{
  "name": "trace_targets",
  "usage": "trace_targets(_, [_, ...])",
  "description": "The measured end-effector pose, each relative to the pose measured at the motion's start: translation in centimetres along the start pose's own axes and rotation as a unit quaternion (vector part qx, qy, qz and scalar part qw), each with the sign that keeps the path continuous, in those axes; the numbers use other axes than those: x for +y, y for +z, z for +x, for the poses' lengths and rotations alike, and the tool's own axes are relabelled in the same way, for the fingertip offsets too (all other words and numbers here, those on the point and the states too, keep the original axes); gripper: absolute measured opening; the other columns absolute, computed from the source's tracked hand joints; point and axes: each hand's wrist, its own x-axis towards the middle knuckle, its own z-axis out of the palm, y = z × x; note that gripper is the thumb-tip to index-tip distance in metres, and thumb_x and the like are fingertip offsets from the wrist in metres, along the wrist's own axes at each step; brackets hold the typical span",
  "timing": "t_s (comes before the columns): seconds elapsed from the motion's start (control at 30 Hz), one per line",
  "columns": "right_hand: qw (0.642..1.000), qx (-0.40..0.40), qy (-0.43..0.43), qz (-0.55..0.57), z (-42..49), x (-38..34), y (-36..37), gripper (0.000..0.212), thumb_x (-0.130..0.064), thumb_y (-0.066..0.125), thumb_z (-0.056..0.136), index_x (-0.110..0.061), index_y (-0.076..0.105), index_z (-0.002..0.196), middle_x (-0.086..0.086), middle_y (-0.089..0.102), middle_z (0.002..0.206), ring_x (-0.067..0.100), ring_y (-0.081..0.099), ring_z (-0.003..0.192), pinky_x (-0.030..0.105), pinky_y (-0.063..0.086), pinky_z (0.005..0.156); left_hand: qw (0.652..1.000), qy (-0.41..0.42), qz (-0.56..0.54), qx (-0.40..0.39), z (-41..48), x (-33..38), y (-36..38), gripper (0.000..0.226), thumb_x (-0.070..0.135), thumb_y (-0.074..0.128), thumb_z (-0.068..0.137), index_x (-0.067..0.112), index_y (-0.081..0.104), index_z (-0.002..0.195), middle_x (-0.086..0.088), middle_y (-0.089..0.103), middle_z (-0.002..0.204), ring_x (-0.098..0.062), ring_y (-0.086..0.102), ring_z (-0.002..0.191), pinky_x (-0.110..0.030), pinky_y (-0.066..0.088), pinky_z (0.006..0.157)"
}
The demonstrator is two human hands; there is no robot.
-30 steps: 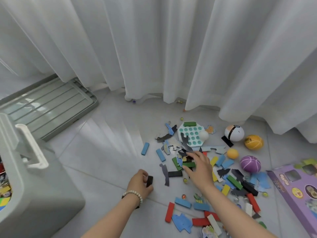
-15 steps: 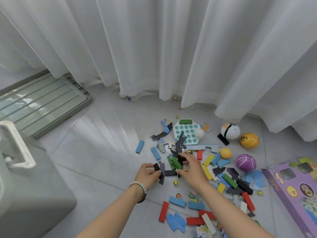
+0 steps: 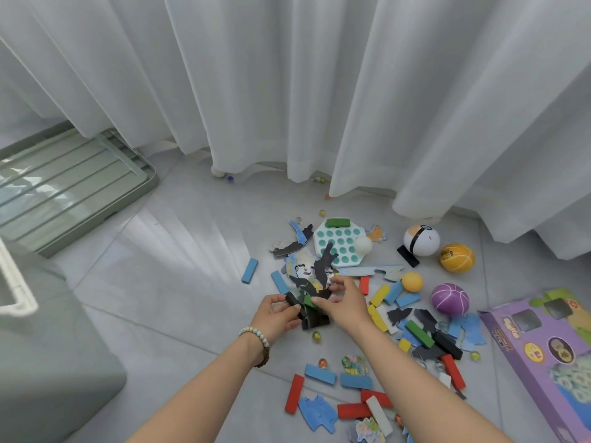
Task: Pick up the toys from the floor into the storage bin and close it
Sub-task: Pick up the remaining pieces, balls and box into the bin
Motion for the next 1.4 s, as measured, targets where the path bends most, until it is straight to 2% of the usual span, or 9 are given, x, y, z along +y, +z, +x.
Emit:
trace_targets(0.1, [0.999, -0.009, 0.032, 0.018, 0.1, 0.3, 0.9, 0.05, -0.017, 0.081, 0.07, -0.015, 0.049, 0.108, 0.001, 0.051, 0.099, 0.016, 0.053, 0.093, 0.024, 0.043, 0.08, 1.0, -0.008, -0.015, -0.002, 0.5, 0.2, -0.1, 0.031, -0.003, 0.059, 0.087, 0.004, 0.04, 0.111, -0.012, 0.063, 0.095, -0.02, 0.064, 0.08, -0.02, 0.056, 0.057])
trace_targets(0.23, [1.0, 0.0, 0.02, -0.002, 0.6, 1.3, 1.6, 0.037, -0.024, 0.083, 0.067, -0.007, 0.067, 0.096, 0.008, 0.065, 0.098, 0.019, 0.062, 0.088, 0.022, 0.047, 0.071, 1.0, -0.017, -0.01, -0.009, 0.7, 0.2, 0.1, 0.027, -0.003, 0.058, 0.087, 0.005, 0.041, 0.106, -0.011, 0.061, 0.092, -0.019, 0.063, 0.078, -0.021, 0.057, 0.058])
trace_targets(0.4, [0.997, -0.013, 0.053, 0.06, 0.5, 0.9, 1.3, 0.018, -0.019, 0.077, 0.076, -0.015, 0.062, 0.084, 0.004, 0.065, 0.085, 0.018, 0.061, 0.076, 0.037, 0.056, 0.077, 1.0, -0.02, 0.008, 0.004, 0.9, 0.5, 0.3, 0.027, 0.0, 0.062, 0.086, 0.007, 0.042, 0.102, -0.01, 0.06, 0.089, -0.019, 0.062, 0.074, -0.019, 0.056, 0.053])
trace_targets(0.6, [0.978, -0.075, 0.087, 0.172, -0.2, 0.4, 0.9, 0.026, -0.019, 0.064, 0.088, -0.013, 0.059, 0.113, 0.007, 0.064, 0.102, 0.014, 0.062, 0.085, 0.021, 0.055, 0.068, 0.999, -0.009, 0.023, 0.028, 1.0, 1.0, -0.3, 0.045, 0.006, 0.069, 0.081, 0.001, 0.049, 0.121, -0.008, 0.066, 0.09, -0.016, 0.065, 0.075, -0.018, 0.055, 0.054])
trace_targets(0.7, [0.962, -0.101, 0.121, 0.222, -0.6, 0.0, 1.0, 0.025, -0.024, 0.062, 0.09, -0.012, 0.062, 0.111, 0.007, 0.065, 0.097, 0.012, 0.061, 0.081, 0.019, 0.055, 0.065, 0.997, 0.006, 0.074, 0.037, 0.9, 1.3, -0.7, 0.054, 0.022, 0.076, 0.077, 0.006, 0.054, 0.124, -0.008, 0.068, 0.109, -0.014, 0.067, 0.084, -0.015, 0.052, 0.057])
trace_targets(0.8, [0.957, -0.109, 0.121, 0.24, -0.8, -0.7, 0.8, 0.028, -0.023, 0.064, 0.088, -0.006, 0.064, 0.11, 0.006, 0.065, 0.09, 0.012, 0.06, 0.076, 0.021, 0.055, 0.07, 0.994, 0.025, 0.101, 0.033, 0.3, 2.1, -0.9, 0.061, 0.033, 0.079, 0.071, 0.009, 0.058, 0.123, -0.006, 0.069, 0.111, -0.015, 0.066, 0.097, -0.018, 0.049, 0.074])
trace_targets(1.03, [0.951, -0.168, 0.045, 0.256, -4.1, -9.6, -1.0, 0.017, -0.024, 0.063, 0.089, -0.01, 0.067, 0.097, 0.006, 0.069, 0.088, 0.016, 0.062, 0.081, 0.023, 0.051, 0.07, 0.997, 0.072, -0.01, -0.015, -5.6, 9.9, -1.7, 0.031, 0.013, 0.068, 0.083, 0.004, 0.06, 0.111, -0.014, 0.07, 0.105, -0.022, 0.069, 0.091, -0.025, 0.058, 0.068])
trace_targets(1.3, [0.945, -0.287, -0.047, 0.151, -14.3, -23.4, 3.6, 0.023, -0.03, 0.062, 0.089, -0.013, 0.063, 0.104, 0.009, 0.069, 0.104, 0.024, 0.064, 0.098, 0.03, 0.05, 0.082, 0.991, 0.133, -0.035, 0.01, -19.0, 18.6, -11.0, 0.037, 0.01, 0.068, 0.083, 0.002, 0.052, 0.116, -0.013, 0.068, 0.105, -0.022, 0.069, 0.088, -0.027, 0.059, 0.066])
trace_targets(1.4, [0.934, -0.336, -0.051, 0.112, -18.6, -26.6, 9.1, 0.02, -0.03, 0.061, 0.09, -0.014, 0.06, 0.101, 0.003, 0.068, 0.097, 0.018, 0.061, 0.089, 0.025, 0.048, 0.077, 0.989, 0.129, -0.044, 0.061, -24.0, 18.8, -17.5, 0.036, 0.007, 0.066, 0.085, 0.004, 0.049, 0.116, -0.008, 0.068, 0.098, -0.019, 0.068, 0.081, -0.029, 0.058, 0.062])
